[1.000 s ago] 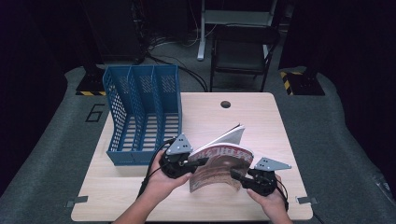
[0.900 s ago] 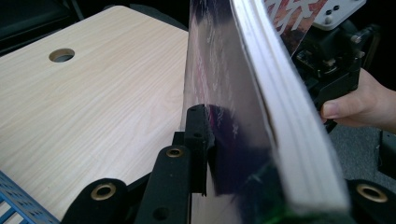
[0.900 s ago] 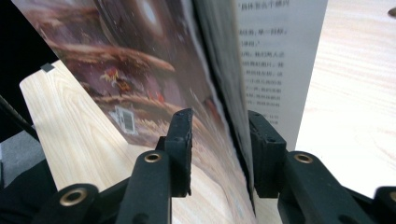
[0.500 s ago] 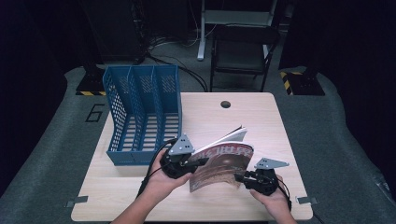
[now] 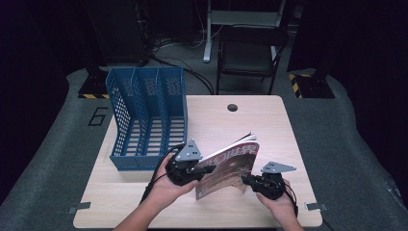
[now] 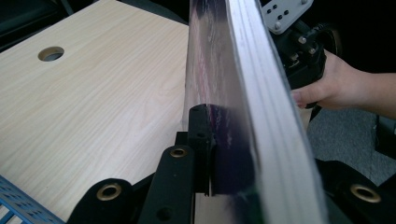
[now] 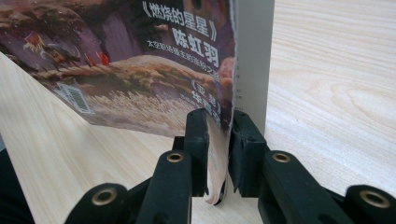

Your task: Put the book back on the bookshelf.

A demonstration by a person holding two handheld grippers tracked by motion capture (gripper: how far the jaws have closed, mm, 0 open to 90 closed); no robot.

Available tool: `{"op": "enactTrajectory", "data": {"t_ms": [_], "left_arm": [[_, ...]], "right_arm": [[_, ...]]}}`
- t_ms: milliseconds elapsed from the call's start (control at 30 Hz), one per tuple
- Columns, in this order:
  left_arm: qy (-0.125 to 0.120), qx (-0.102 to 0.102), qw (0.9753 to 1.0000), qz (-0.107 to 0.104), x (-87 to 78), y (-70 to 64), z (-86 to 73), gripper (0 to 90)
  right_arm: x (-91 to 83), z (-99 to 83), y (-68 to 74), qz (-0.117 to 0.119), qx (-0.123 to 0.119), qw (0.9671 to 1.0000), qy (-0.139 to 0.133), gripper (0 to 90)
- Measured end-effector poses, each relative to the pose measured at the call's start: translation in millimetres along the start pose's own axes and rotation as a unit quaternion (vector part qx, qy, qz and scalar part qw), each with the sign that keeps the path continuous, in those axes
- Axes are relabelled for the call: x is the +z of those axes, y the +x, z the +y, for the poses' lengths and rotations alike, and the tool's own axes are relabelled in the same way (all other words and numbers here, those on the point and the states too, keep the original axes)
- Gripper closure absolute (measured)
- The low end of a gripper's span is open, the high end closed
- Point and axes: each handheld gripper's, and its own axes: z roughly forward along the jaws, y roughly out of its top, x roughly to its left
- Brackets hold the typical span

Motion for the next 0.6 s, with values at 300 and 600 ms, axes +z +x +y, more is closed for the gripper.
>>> {"op": "enactTrajectory", "data": {"t_ms": [300,600], "left_arm": [[0.004,0.002,1.0000,0.001,-2.7,-1.9,10.7,78.7],[0.020,0.013,0.9997,0.007,-1.1,-3.6,25.9,78.7]], "right_arm": [[-0.2,-0.3,-0.1,0.003,0.002,1.0000,-0.001,78.1],[-0.3,-0.2,0.4,0.003,0.002,1.0000,0.000,78.0]]}}
